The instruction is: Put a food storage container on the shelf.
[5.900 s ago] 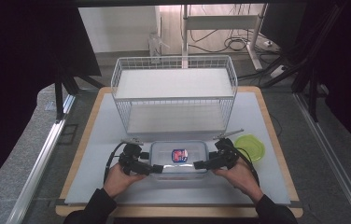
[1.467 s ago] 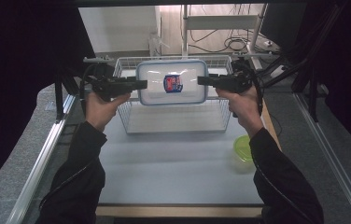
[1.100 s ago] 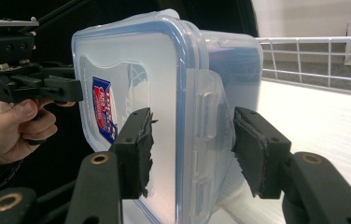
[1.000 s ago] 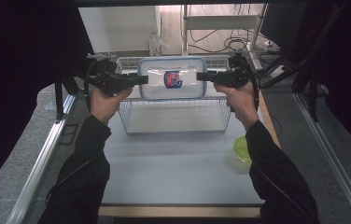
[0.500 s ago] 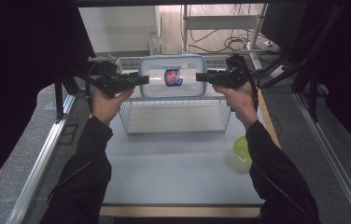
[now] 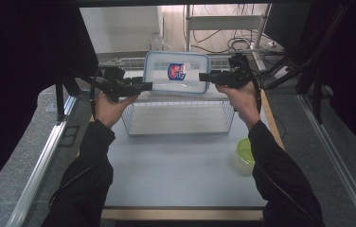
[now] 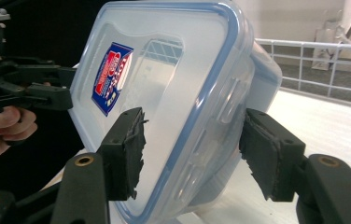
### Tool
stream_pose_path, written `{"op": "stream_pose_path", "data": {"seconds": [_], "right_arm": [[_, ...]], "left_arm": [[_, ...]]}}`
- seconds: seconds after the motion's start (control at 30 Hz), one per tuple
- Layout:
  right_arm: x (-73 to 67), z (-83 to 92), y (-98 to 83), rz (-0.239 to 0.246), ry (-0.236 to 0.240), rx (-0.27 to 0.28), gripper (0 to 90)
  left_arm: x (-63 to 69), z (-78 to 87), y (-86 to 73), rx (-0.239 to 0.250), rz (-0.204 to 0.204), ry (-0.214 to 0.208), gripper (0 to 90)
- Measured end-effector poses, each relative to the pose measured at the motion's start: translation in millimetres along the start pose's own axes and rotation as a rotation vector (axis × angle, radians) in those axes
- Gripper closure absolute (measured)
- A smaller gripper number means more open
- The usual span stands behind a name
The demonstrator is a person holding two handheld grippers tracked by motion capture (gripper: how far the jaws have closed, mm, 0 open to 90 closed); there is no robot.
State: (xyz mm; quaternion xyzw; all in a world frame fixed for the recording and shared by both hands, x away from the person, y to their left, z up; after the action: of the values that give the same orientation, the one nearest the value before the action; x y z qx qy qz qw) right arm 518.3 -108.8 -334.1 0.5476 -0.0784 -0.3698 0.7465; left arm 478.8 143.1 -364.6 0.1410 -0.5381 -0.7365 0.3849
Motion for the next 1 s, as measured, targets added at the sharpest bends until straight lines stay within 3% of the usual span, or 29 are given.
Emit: {"op": "stream_pose_path", "data": {"seconds": [0.13, 0.27, 0.63, 0.7, 0.77, 0.87, 1.0], "right_arm": [[0.0, -0.1, 2.3, 0.007, -0.020, 0.005, 40.4], [2.2, -0.8, 2.9, 0.057, -0.098, -0.007, 41.3], [1.0, -6.1, -1.8, 0.063, -0.101, -0.011, 42.4], [1.2, -4.2, -0.6, 0.050, -0.096, 0.004, 42.4], [2.6, -1.9, -1.1, 0.078, -0.119, -0.010, 42.4], [2.5, 0.8, -0.8, 0.081, -0.119, 0.001, 42.4], [0.8, 9.6, -3.3, 0.105, -0.118, 0.018, 49.1]], "left_arm": [[0.7, -1.1, 0.4, 0.008, 0.009, 0.009, 45.6], [0.9, -1.7, 4.0, 0.030, 0.016, 0.010, 42.4], [-2.9, -3.4, 12.5, 0.062, 0.039, 0.033, 41.9], [-3.1, -3.3, 14.8, 0.077, 0.030, 0.038, 37.7], [-1.6, -2.9, 15.5, 0.078, 0.005, 0.053, 31.2], [0.3, -0.5, 15.0, 0.083, -0.023, 0.066, 30.9], [9.0, 9.4, 10.9, 0.099, -0.042, 0.066, 39.1]]}}
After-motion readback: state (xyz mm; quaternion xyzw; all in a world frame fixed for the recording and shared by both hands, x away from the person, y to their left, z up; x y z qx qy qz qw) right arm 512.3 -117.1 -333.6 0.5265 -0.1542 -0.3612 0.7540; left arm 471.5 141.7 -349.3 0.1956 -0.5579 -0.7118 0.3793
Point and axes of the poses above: each handheld gripper's, and its own axes: z roughly backward along the jaws, y roughly out of its top, x roughly to its right, the point moved 8 cm from there along -z, roughly forward along the jaws, and after that the axes turned 2 degrees about x, right-handed, at the moved point
